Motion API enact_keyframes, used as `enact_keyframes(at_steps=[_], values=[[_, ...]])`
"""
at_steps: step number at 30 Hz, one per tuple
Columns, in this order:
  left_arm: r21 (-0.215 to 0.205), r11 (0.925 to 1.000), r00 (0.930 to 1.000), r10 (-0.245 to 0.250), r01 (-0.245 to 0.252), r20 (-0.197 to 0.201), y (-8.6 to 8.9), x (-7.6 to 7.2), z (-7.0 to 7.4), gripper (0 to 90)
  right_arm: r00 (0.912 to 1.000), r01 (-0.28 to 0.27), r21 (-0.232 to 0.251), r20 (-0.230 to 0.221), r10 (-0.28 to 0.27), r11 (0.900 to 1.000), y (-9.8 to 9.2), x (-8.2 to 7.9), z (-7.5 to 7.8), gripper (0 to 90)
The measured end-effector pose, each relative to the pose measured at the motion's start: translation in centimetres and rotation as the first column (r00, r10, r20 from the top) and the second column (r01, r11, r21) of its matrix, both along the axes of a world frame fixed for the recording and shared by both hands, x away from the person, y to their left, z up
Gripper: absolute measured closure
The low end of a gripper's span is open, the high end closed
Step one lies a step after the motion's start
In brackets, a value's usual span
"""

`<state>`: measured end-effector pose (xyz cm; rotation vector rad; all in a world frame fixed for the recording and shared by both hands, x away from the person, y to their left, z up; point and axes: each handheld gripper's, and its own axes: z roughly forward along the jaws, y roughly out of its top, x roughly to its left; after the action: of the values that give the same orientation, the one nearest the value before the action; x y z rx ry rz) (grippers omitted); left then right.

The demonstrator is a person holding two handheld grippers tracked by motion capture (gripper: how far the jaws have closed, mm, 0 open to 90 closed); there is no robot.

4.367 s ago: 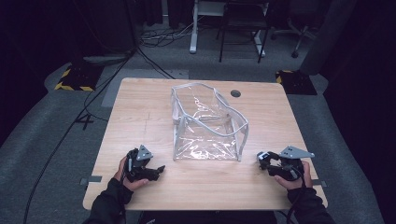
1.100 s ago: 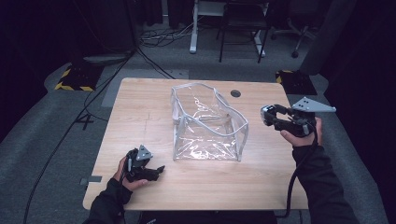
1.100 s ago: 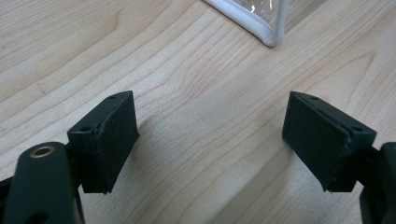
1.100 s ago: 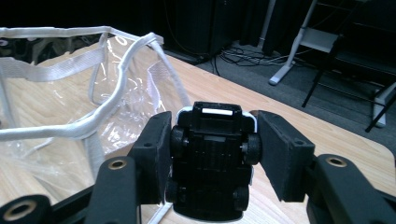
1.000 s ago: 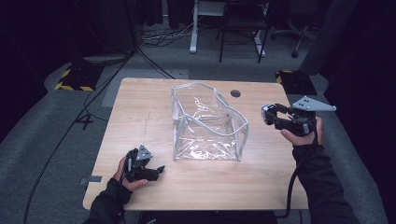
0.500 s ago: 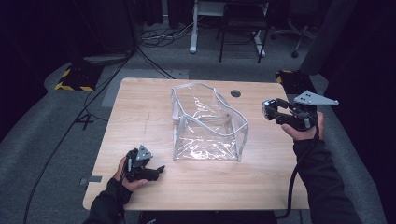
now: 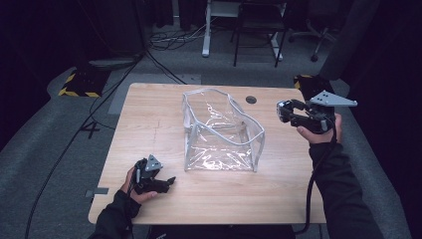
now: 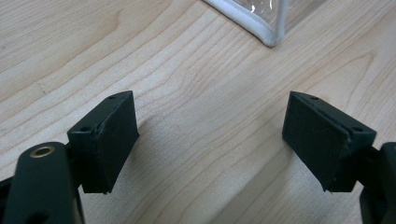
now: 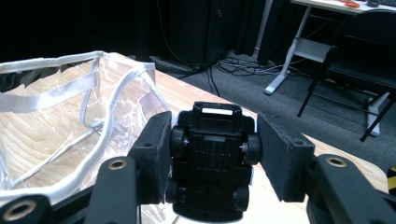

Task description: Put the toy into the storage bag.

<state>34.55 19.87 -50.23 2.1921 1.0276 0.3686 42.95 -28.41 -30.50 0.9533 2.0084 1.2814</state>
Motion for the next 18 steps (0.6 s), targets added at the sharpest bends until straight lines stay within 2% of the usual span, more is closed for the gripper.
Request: enact_keyframes(at_steps=[18], values=[[0.000, 1.0000, 1.0000, 0.000, 0.000, 0.001, 0.0, 0.0, 0.0, 18.5, 1.0000, 0.000, 0.006, -0.004, 0.000, 1.000, 1.1, 1.5, 0.5, 47.7]])
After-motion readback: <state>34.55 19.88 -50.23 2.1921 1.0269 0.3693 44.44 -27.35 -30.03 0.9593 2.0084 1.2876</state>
